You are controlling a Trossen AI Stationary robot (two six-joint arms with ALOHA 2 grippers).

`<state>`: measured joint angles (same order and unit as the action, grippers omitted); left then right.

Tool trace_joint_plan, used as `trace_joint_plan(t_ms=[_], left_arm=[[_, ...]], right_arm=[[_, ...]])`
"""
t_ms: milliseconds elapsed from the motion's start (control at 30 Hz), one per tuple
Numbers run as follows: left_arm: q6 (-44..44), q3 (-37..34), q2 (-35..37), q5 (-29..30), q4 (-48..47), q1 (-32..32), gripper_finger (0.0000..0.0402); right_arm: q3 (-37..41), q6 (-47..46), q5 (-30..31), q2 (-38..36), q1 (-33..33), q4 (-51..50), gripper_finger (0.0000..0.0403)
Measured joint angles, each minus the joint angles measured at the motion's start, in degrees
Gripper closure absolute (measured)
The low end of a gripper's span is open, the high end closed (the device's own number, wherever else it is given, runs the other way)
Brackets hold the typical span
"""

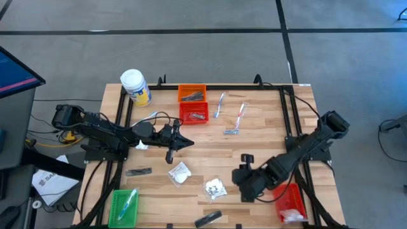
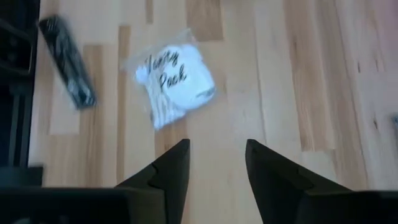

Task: Pick & Place Travel size toiletries
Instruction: Put the cotton pack into the bottom red basket

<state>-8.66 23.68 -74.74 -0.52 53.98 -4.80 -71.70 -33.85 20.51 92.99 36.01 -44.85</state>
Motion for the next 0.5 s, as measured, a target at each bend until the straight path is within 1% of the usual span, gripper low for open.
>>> trace_joint_plan(t_ms=[100, 233, 367, 500], left_arm=[[-1.6, 0.0, 0.0, 0.0, 0.0, 0.0, 0.0401], [-2.1, 0.0, 0.0, -1.5, -0.1, 0.0, 0.0401], [-2.3, 0.0, 0.0, -1.5, -0.1, 0.0, 0.0401], [-2.4, 0.0, 0.0, -1.5, -0.1, 0.0, 0.0401]], right_arm=[[3.2, 0.0, -4.1, 0.0, -2.0, 6.4, 0.0246], [9.5, -1.8, -9.2, 0.0, -4.8, 18.2, 0.0233], [15.8, -7.4, -13.6, 0.0, -7.5, 29.1, 0.0218], [20.0, -14.5, -14.7, 0.0, -9.1, 38.4, 0.0208]])
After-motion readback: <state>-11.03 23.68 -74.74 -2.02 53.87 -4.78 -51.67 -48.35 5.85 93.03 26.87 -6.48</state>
